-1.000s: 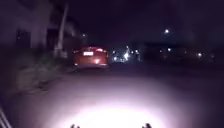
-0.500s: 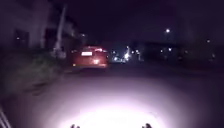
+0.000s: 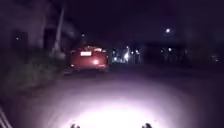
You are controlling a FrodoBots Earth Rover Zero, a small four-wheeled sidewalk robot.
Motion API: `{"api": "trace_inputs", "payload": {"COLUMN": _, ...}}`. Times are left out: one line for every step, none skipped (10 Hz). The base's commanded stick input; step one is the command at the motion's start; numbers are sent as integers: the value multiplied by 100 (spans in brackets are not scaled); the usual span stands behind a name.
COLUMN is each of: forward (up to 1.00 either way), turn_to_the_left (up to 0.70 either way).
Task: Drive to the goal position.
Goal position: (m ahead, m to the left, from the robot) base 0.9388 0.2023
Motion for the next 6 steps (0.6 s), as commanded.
{"api": "trace_inputs", "payload": {"forward": 70, "turn_to_the_left": -27}}
{"api": "trace_inputs", "payload": {"forward": 70, "turn_to_the_left": -21}}
{"api": "trace_inputs", "payload": {"forward": 70, "turn_to_the_left": -15}}
{"api": "trace_inputs", "payload": {"forward": 70, "turn_to_the_left": -9}}
{"api": "trace_inputs", "payload": {"forward": 70, "turn_to_the_left": -3}}
{"api": "trace_inputs", "payload": {"forward": 70, "turn_to_the_left": 0}}
